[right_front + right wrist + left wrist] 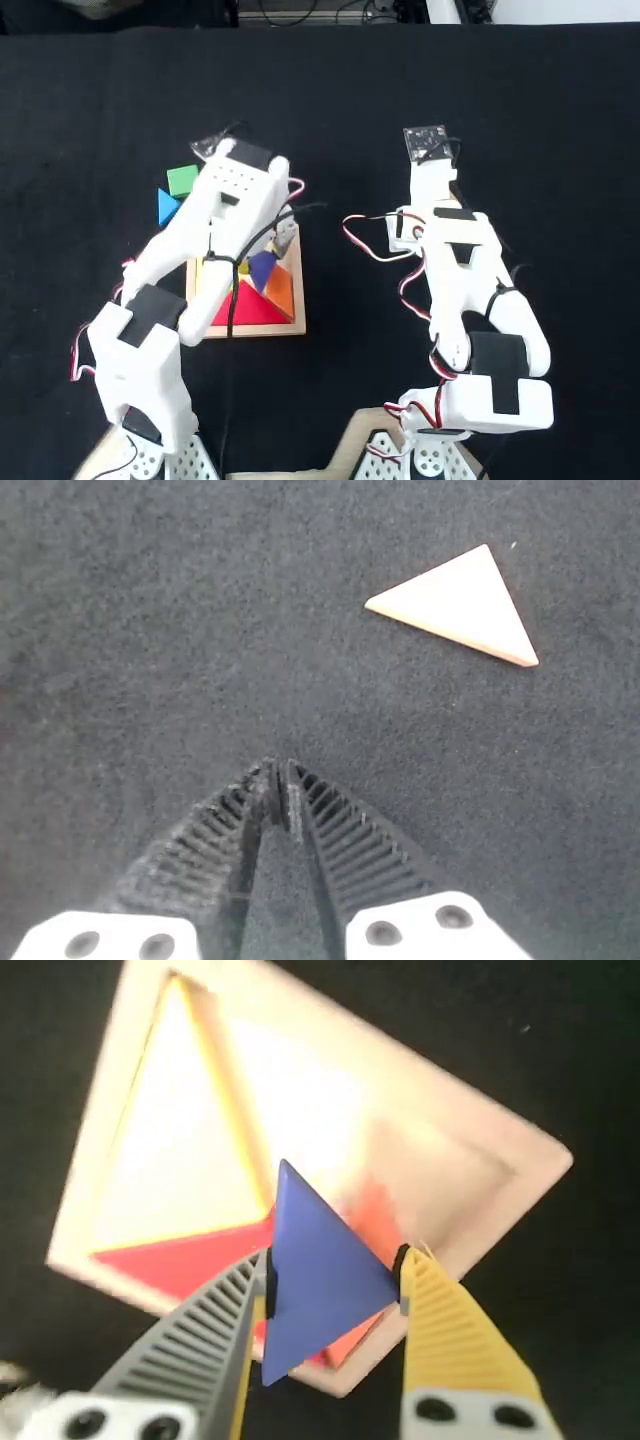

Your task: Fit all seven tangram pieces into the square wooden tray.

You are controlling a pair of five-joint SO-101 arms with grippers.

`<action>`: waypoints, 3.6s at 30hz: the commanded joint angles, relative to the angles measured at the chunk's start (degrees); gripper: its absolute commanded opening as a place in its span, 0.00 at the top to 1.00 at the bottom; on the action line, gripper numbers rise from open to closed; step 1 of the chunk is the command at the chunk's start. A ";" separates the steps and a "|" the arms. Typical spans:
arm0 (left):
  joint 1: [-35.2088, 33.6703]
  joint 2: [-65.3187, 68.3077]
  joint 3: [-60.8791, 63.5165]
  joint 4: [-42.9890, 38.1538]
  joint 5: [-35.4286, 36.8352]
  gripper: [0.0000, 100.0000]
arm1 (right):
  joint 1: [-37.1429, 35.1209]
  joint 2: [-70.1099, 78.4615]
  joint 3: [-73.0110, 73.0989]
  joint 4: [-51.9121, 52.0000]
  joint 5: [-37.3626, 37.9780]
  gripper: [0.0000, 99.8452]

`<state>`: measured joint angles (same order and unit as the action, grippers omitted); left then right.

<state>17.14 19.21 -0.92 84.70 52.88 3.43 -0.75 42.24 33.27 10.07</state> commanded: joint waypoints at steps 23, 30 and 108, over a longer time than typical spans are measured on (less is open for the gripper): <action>-1.27 -2.55 2.07 -13.98 22.33 0.97 | -0.26 -0.13 -2.33 0.09 -0.09 0.99; -0.13 -2.55 5.76 -19.78 23.03 0.97 | -0.26 -0.13 -2.33 0.09 -0.09 0.99; -41.89 -17.41 15.96 11.60 -51.34 0.50 | -19.25 0.04 -31.25 38.51 28.75 0.81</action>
<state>-23.56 3.82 10.59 100.26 12.79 -12.31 -0.66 14.20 71.08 33.36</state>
